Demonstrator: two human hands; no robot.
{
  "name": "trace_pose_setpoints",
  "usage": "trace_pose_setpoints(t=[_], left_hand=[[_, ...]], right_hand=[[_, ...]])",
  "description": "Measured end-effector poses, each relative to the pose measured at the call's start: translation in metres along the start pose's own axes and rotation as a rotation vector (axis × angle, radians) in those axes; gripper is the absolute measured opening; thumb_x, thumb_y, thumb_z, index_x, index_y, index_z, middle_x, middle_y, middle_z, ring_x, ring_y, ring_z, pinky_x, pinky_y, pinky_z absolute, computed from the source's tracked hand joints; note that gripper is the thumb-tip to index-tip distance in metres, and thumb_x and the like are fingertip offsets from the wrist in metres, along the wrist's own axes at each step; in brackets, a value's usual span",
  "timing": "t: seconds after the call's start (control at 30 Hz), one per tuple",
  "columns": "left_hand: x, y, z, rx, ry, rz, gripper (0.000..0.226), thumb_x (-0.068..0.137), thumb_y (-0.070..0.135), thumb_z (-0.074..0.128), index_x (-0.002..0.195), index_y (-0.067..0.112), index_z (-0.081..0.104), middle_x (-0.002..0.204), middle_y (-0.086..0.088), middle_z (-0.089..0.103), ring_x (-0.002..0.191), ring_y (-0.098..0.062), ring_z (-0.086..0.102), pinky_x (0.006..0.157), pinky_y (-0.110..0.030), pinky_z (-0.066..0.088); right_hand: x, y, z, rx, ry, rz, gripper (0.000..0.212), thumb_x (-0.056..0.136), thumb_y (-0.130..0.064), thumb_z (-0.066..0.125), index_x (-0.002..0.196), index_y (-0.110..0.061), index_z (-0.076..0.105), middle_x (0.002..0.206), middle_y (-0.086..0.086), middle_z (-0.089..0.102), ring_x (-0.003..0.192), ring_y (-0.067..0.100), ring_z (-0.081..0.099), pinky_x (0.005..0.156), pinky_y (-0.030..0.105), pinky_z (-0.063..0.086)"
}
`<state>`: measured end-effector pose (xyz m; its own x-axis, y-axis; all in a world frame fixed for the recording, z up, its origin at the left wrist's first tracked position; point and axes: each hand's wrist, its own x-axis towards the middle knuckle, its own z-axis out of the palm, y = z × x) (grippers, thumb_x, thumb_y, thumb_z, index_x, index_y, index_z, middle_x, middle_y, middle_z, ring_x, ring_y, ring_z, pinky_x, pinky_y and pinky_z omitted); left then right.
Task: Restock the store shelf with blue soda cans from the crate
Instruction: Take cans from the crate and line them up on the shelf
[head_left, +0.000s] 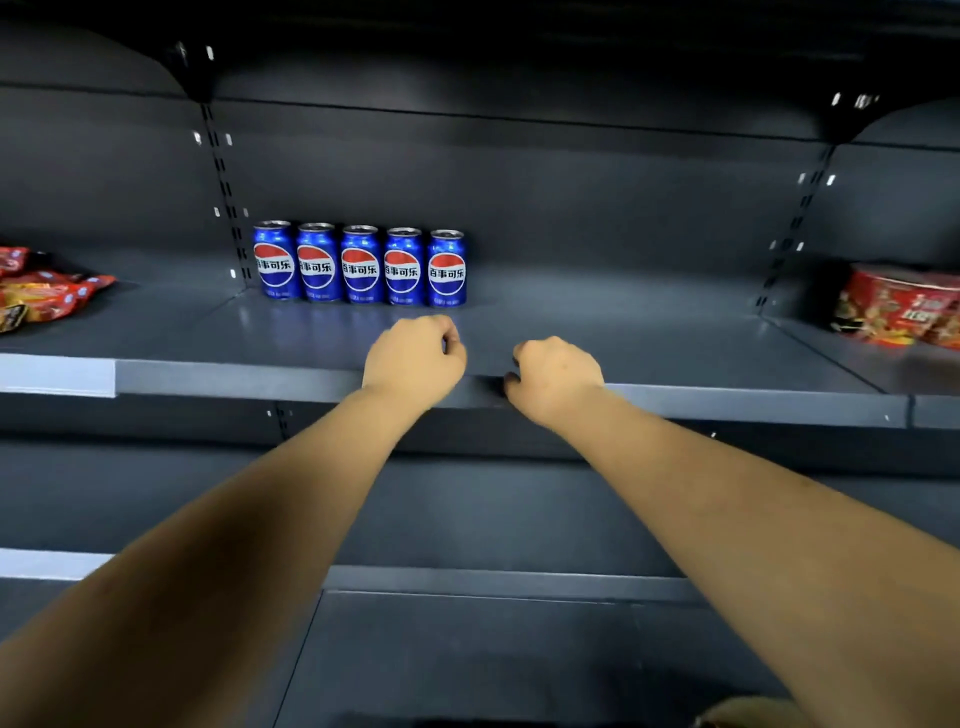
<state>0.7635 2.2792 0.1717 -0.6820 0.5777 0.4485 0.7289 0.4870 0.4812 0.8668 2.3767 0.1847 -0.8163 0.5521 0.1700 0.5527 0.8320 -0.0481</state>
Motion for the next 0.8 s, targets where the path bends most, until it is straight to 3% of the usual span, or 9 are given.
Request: trace_pose_setpoints(t=[0.07,0.13,0.27,0.4,0.57,0.8], left_hand=[[-0.01,0.001,-0.004,0.017,-0.017,0.025,0.018,0.088,0.017,0.046,0.09,0.014,0.063,0.074,0.0,0.055,0.084,-0.029,0.056,0.07,-0.031,0.042],[-0.018,0.001,-0.007,0.038,-0.03,0.055,0.018,0.089,0.017,0.046,0.091,0.014,0.063,0.073,0.001,0.055,0.082,-0.028,0.055,0.07,-0.031,0.042],[-0.033,-0.007,-0.014,0.006,-0.108,0.077,0.015,0.087,0.015,0.048,0.085,0.017,0.062,0.065,0.004,0.053,0.081,-0.028,0.058,0.071,-0.031,0.046],[-0.055,-0.018,-0.025,-0.077,-0.245,0.084,0.017,0.088,0.012,0.049,0.083,0.013,0.065,0.06,0.009,0.055,0.082,-0.027,0.062,0.08,-0.039,0.051],[-0.087,-0.041,-0.034,-0.042,-0.288,0.074,0.018,0.088,0.011,0.047,0.087,0.012,0.066,0.065,0.001,0.06,0.077,-0.026,0.061,0.076,-0.036,0.051],[-0.134,-0.068,-0.026,-0.005,-0.357,0.099,0.017,0.09,0.013,0.048,0.085,0.017,0.064,0.058,0.011,0.049,0.06,-0.015,0.049,0.066,-0.03,0.046]], right_hand=[[-0.009,0.002,-0.001,0.019,-0.006,0.014,0.018,0.093,-0.023,0.047,0.079,-0.012,0.044,0.099,0.01,0.058,0.09,0.031,0.056,0.067,0.028,0.037],[-0.016,0.004,-0.001,0.041,-0.005,0.026,0.014,0.093,-0.024,0.047,0.087,-0.012,0.049,0.103,0.01,0.06,0.084,0.029,0.051,0.066,0.029,0.038],[-0.03,0.005,0.002,0.166,-0.016,0.078,0.027,0.093,-0.023,0.048,0.112,-0.009,0.06,0.109,0.011,0.061,0.094,0.029,0.057,0.069,0.029,0.044],[-0.042,-0.007,0.011,0.24,0.015,0.111,0.025,0.089,-0.02,0.05,0.108,-0.01,0.064,0.106,0.012,0.063,0.096,0.032,0.059,0.075,0.032,0.049],[-0.06,-0.03,0.03,0.327,0.004,0.094,0.021,0.09,-0.023,0.053,0.104,-0.015,0.066,0.107,0.01,0.066,0.099,0.03,0.061,0.086,0.035,0.052],[-0.108,-0.043,0.06,0.319,-0.039,0.013,0.021,0.09,-0.023,0.052,0.103,-0.017,0.067,0.099,0.008,0.068,0.094,0.027,0.061,0.084,0.037,0.052]])
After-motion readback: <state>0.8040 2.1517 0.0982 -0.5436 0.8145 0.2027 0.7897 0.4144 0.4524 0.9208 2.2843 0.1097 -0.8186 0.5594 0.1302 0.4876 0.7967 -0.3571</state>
